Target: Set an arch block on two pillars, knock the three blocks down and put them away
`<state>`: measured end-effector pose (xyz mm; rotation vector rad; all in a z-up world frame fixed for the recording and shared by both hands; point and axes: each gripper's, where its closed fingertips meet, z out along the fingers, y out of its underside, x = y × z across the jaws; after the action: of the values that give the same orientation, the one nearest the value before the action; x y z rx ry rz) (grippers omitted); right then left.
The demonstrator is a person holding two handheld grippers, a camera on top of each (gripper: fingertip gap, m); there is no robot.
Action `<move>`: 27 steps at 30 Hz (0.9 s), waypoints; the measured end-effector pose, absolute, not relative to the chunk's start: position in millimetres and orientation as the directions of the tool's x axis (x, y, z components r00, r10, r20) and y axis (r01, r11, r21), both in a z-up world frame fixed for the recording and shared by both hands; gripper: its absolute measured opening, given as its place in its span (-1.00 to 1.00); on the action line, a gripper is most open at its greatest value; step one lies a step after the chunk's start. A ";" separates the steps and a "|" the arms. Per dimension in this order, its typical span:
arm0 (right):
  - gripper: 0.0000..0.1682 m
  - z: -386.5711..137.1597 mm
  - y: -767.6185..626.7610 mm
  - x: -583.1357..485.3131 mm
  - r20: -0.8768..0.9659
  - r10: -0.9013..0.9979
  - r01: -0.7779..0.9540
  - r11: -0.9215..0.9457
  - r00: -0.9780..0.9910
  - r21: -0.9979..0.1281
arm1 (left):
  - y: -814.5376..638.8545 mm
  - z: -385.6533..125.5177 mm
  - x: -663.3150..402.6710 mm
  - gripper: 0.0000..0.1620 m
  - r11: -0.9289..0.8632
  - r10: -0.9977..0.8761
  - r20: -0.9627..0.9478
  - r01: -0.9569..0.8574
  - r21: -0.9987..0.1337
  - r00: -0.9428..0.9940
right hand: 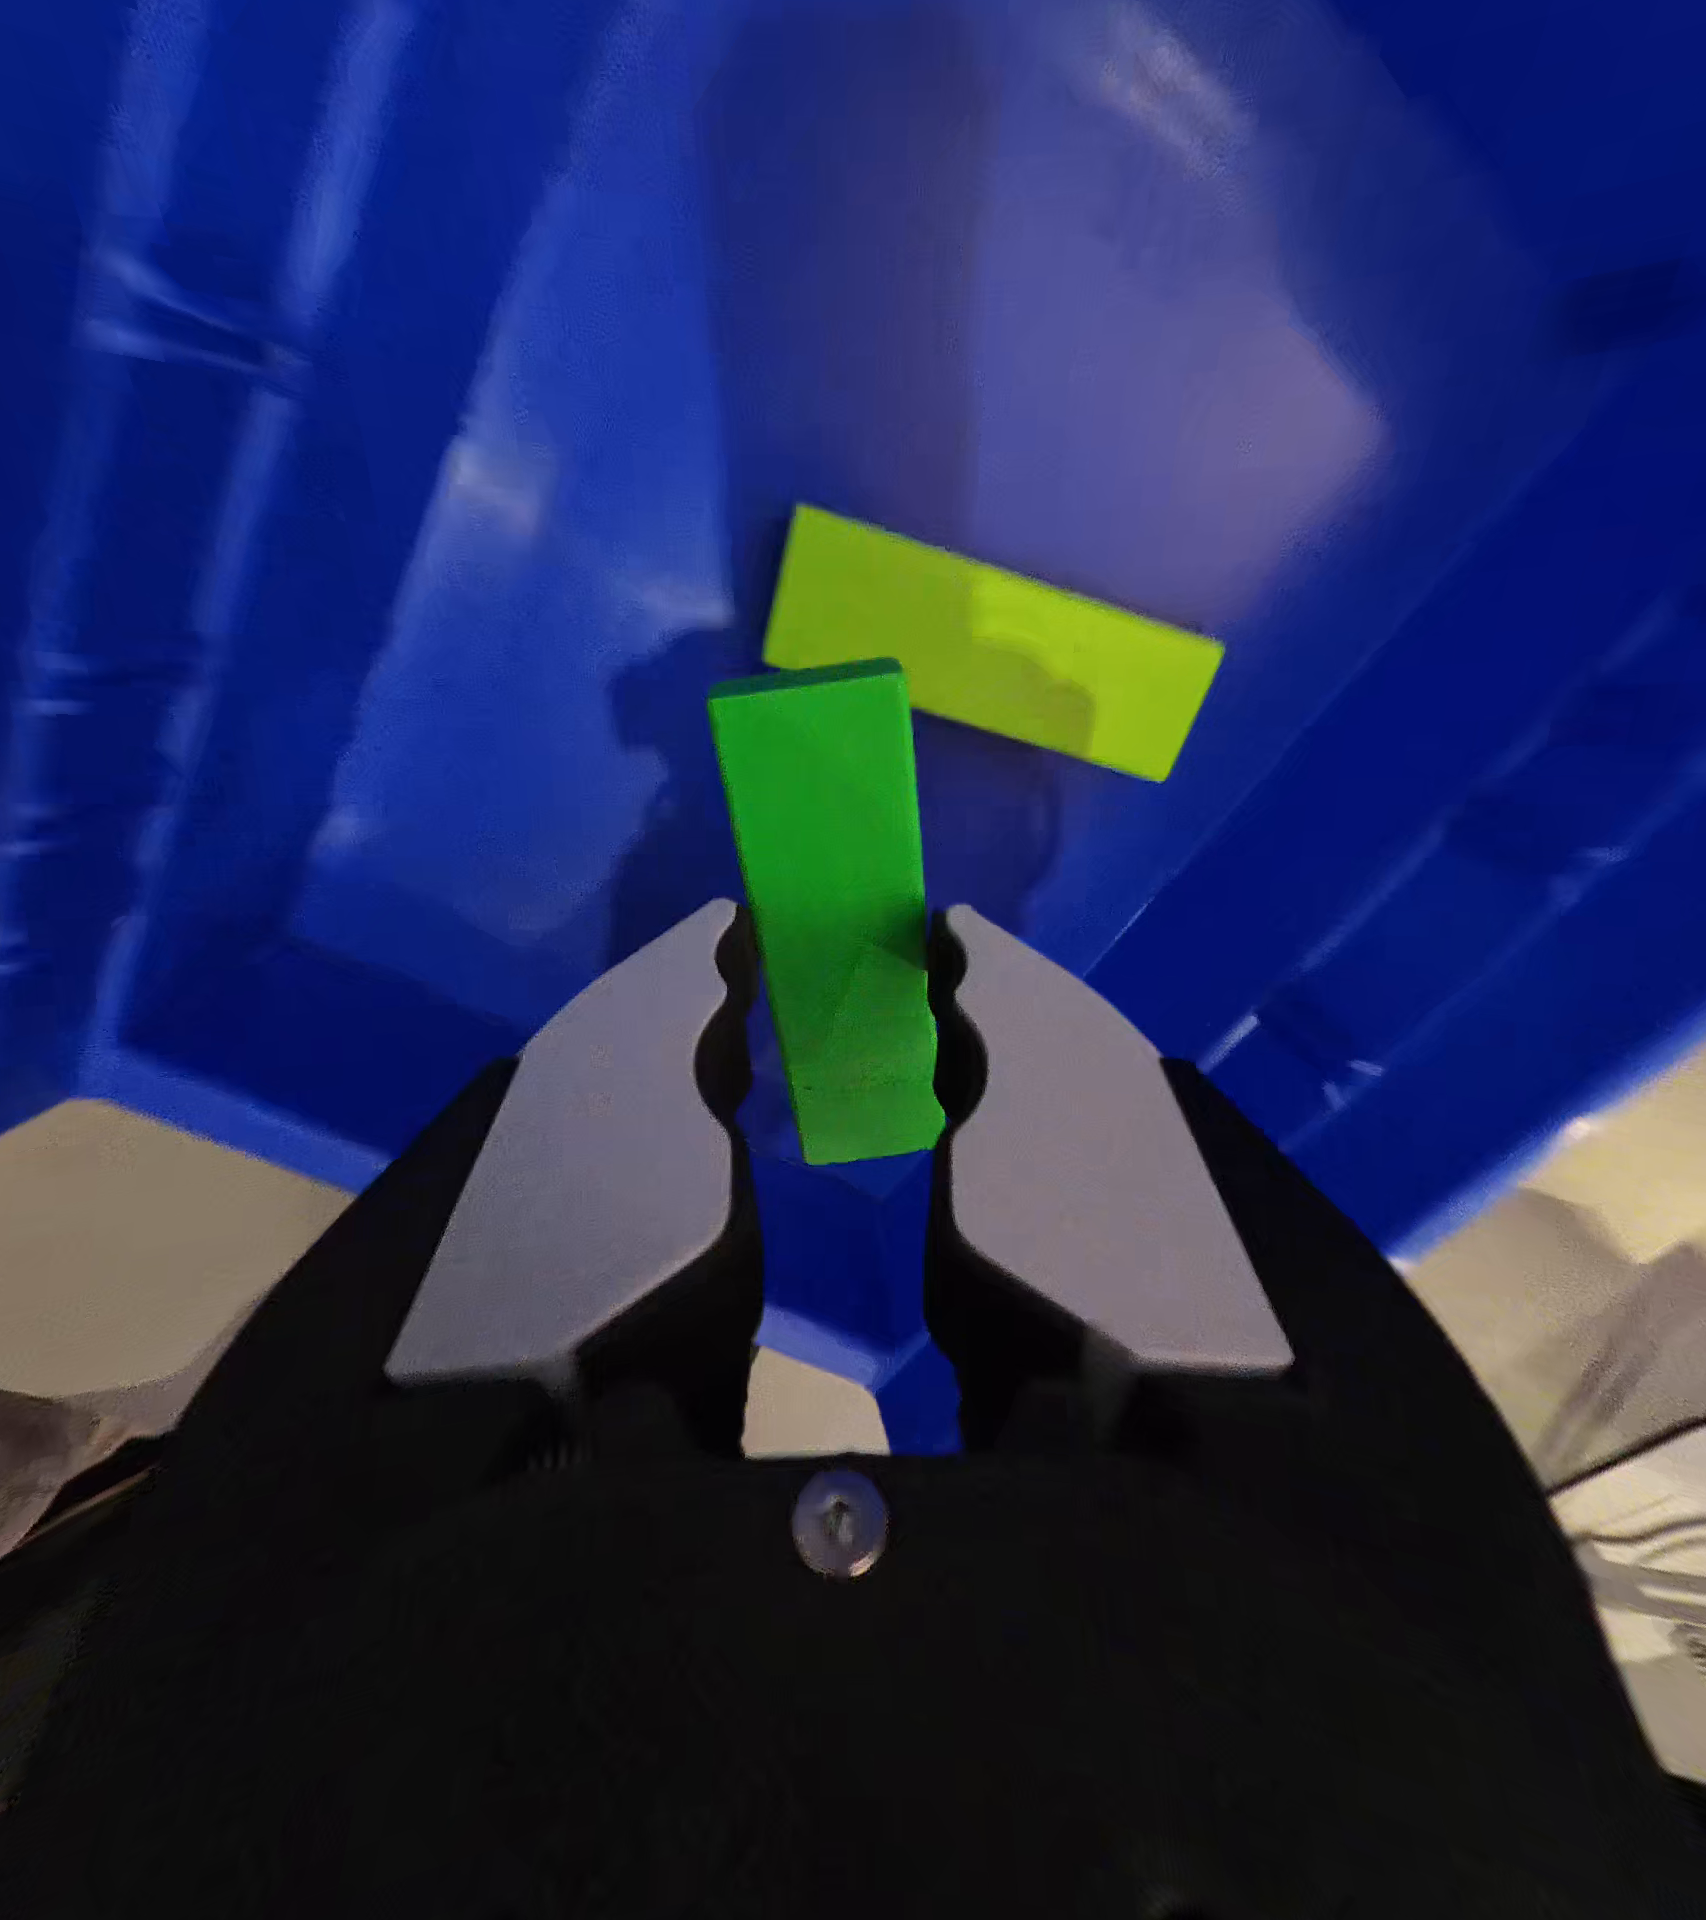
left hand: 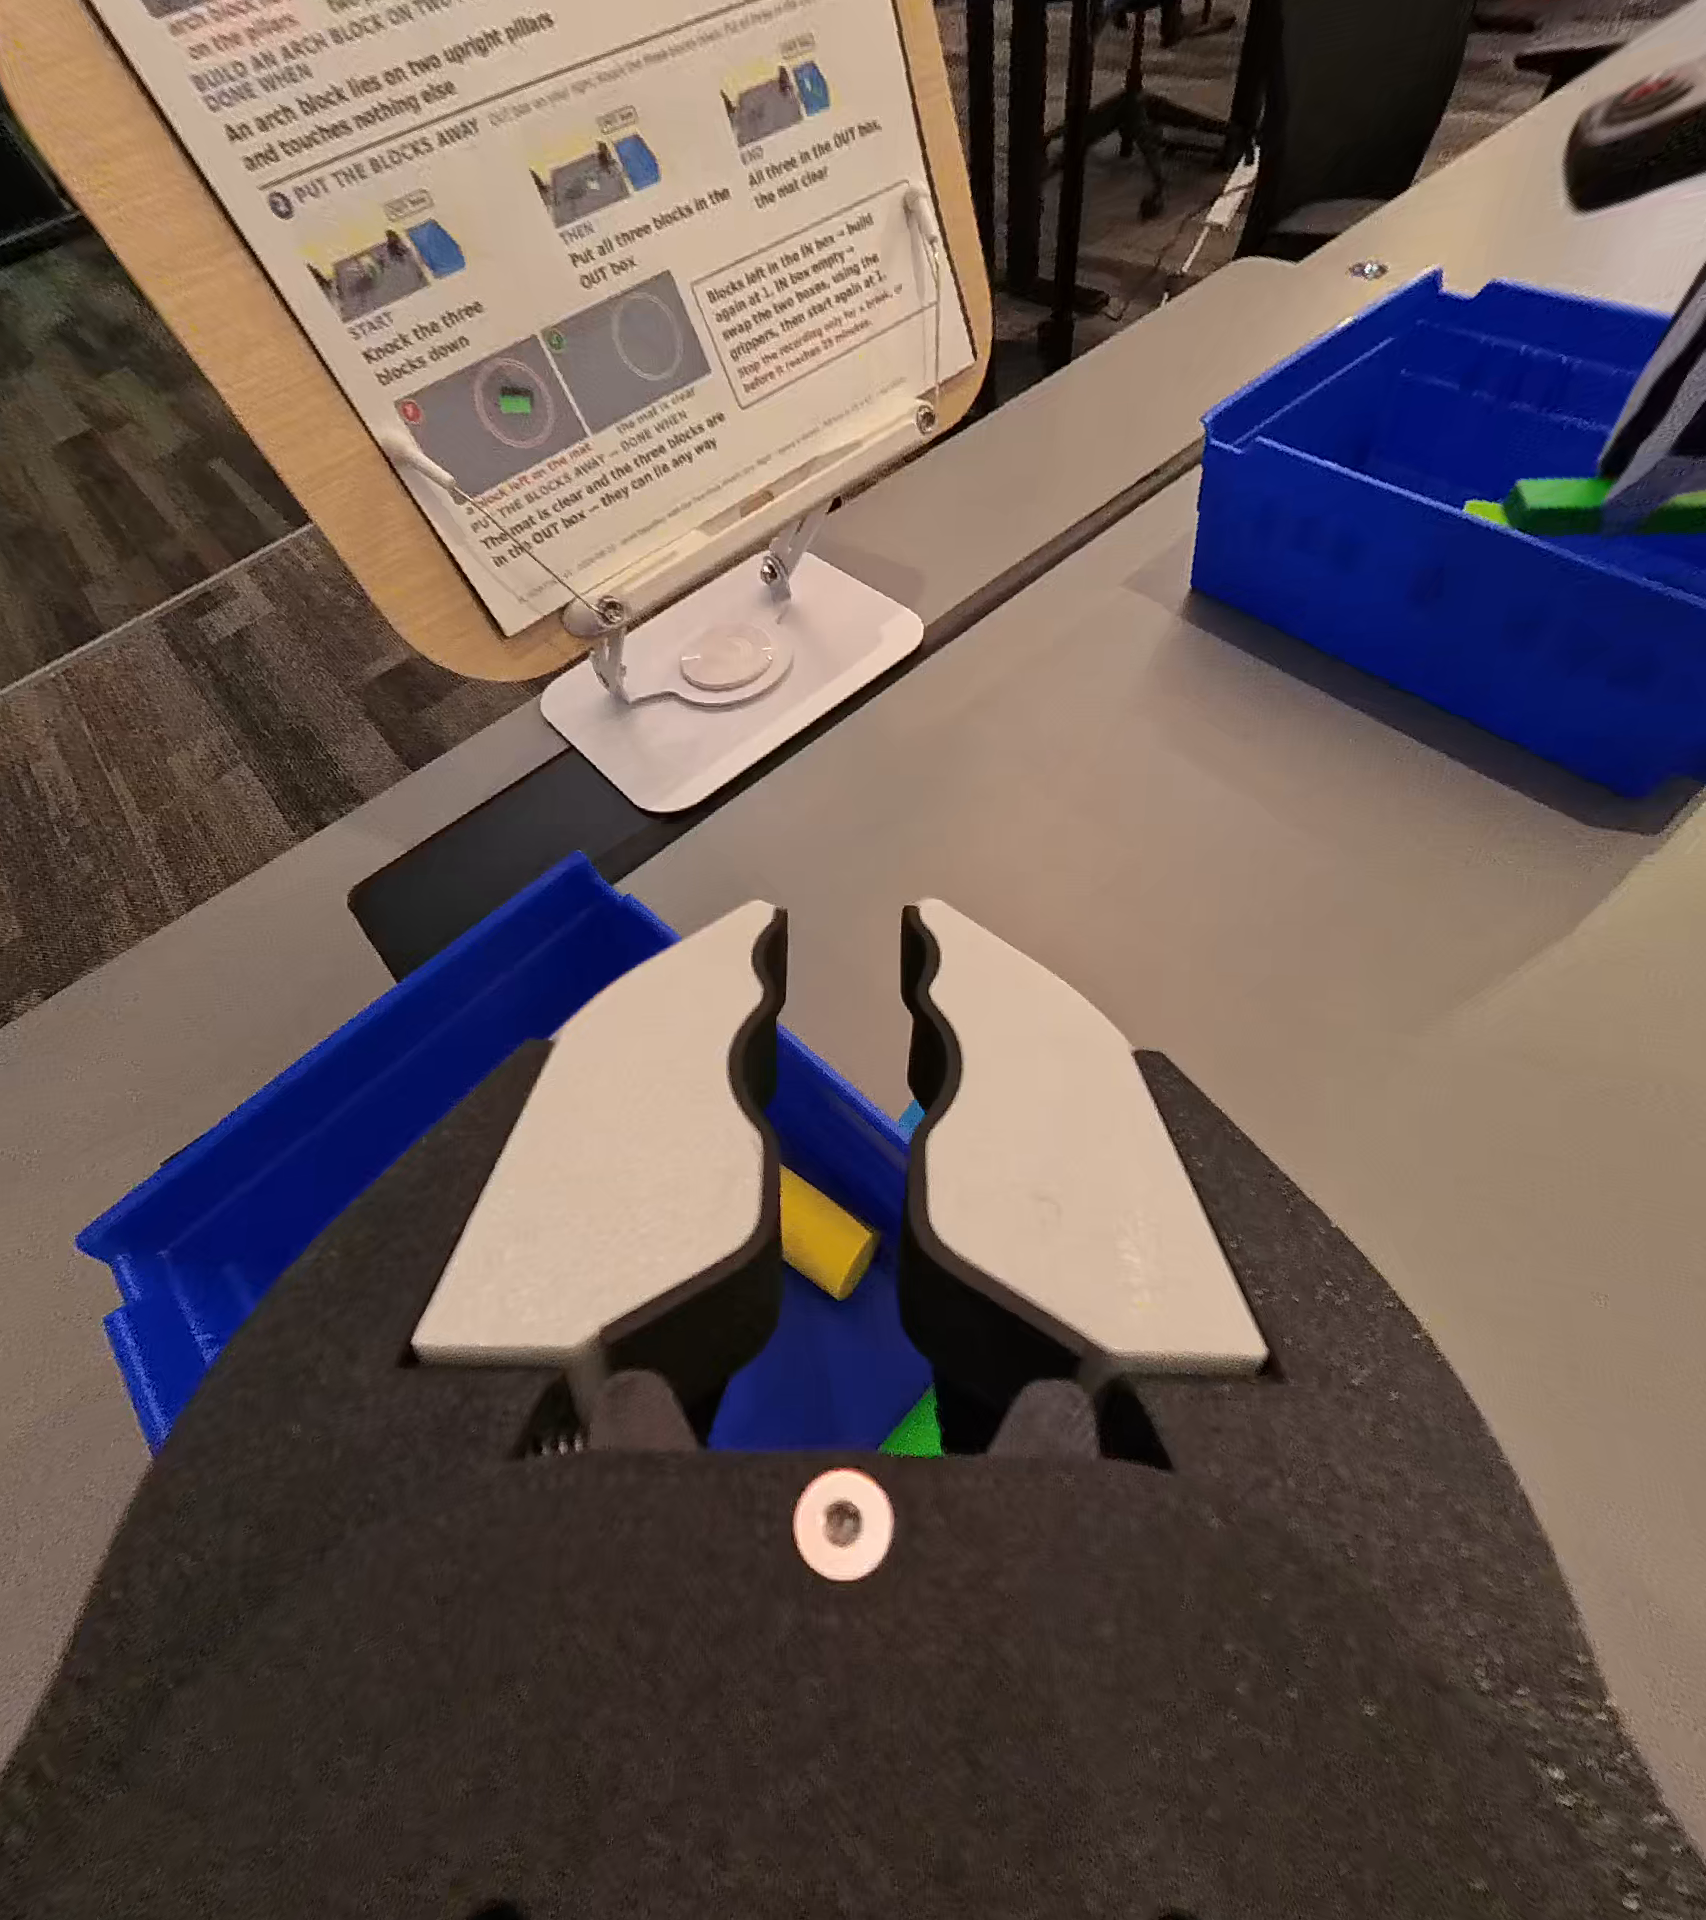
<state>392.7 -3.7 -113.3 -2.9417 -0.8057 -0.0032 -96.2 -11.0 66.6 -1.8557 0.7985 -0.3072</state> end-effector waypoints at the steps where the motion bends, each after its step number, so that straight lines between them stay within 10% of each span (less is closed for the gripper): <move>1: -0.60 -124.9 -5.5 397.2 0.016 0.497 0.496 -0.865 0.868 -0.078 | -12.3 65.5 -94.0 -0.74 -0.238 -0.654 -0.149 -0.389 -0.890 0.741; 16: -0.54 -147.4 -8.6 405.1 0.053 0.533 0.536 -0.837 0.844 -0.111 | -22.6 28.2 -67.5 -0.77 -0.321 -0.737 -0.137 -0.520 -0.792 0.662; 27: -0.51 -81.5 -5.4 398.3 0.116 0.540 0.540 -0.752 0.834 -0.378 | -50.6 -90.7 -34.4 -0.69 -0.293 -0.908 -0.239 -0.928 -0.229 0.345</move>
<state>398.3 -5.4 -81.5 -2.6137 -0.8055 0.0004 -34.4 -50.6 -90.7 -2.2895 1.6276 0.0897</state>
